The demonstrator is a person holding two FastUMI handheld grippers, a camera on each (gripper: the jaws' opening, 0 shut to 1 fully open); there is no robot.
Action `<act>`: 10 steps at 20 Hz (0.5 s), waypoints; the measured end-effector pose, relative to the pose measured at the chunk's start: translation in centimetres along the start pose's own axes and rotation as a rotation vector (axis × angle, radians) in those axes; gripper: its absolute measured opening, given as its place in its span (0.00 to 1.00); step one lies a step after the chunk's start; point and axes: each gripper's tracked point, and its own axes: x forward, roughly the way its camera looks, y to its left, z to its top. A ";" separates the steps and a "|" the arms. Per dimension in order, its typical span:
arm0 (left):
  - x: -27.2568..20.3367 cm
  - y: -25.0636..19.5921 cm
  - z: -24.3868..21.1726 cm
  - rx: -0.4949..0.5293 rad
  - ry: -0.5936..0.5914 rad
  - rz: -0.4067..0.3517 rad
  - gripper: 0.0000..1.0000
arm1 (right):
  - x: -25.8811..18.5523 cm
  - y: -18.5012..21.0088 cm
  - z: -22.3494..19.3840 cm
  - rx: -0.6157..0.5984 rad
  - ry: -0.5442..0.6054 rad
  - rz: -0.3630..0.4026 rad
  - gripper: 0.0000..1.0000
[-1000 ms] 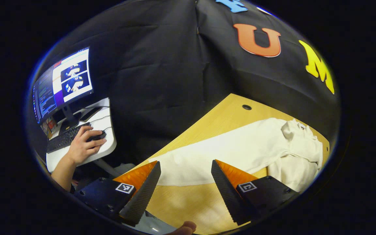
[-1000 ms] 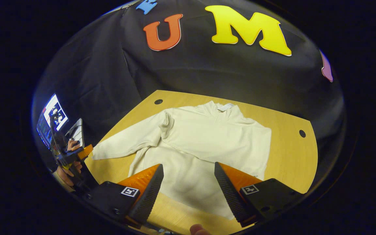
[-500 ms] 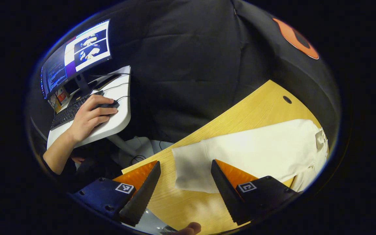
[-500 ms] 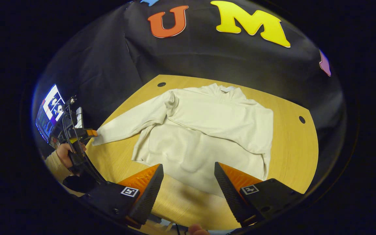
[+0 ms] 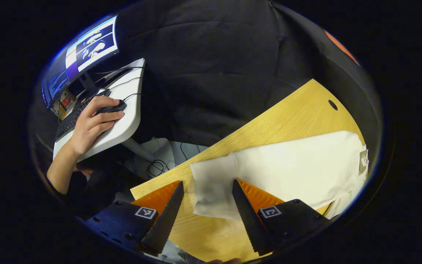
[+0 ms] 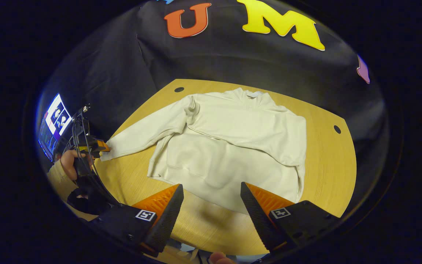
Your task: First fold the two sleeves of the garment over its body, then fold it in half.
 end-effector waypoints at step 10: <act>0.3 -1.1 0.1 -0.096 0.014 -0.051 0.56 | -0.9 -4.6 -1.3 0.123 -0.028 -0.039 0.94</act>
